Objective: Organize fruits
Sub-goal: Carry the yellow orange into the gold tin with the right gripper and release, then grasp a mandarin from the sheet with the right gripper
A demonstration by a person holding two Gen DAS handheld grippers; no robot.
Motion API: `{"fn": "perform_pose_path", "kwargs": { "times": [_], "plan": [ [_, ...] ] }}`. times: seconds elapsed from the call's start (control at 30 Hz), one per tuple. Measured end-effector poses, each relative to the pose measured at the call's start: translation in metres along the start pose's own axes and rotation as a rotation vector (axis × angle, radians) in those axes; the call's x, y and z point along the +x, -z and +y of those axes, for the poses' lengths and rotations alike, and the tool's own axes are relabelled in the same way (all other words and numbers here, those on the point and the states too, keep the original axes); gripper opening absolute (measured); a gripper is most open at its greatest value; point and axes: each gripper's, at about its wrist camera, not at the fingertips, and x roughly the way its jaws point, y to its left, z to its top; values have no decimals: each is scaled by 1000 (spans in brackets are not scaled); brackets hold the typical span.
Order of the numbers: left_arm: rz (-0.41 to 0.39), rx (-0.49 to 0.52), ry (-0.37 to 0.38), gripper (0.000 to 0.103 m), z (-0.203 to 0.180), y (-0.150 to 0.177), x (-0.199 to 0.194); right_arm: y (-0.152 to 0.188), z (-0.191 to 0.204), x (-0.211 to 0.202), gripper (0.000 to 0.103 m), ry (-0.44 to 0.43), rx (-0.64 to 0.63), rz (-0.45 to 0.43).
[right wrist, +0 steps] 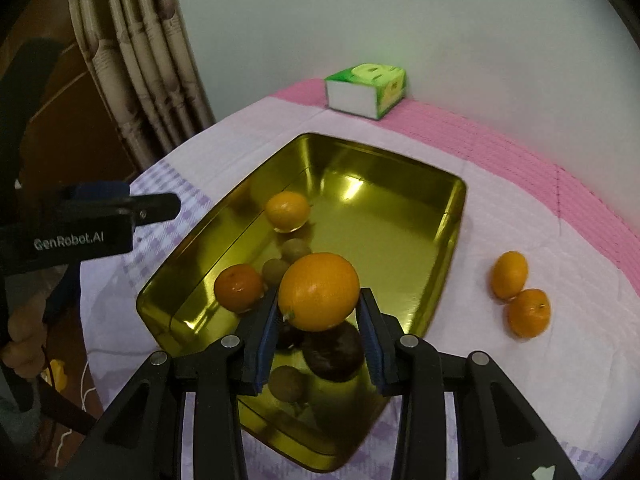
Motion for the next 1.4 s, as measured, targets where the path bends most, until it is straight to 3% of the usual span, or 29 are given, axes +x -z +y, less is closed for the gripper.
{"fn": "perform_pose_path", "kwargs": {
  "times": [0.73,1.2,1.4],
  "plan": [
    [6,0,-2,73,-2,0,1,5,8,8,38,-33,-14,29],
    [6,-1,-3,73,-2,0,1,-2,2,-12,51,-37,19,-35],
    [6,2,-3,73,-3,0,0,-1,-20,-32,54,15,62,-87]
  ]
}}
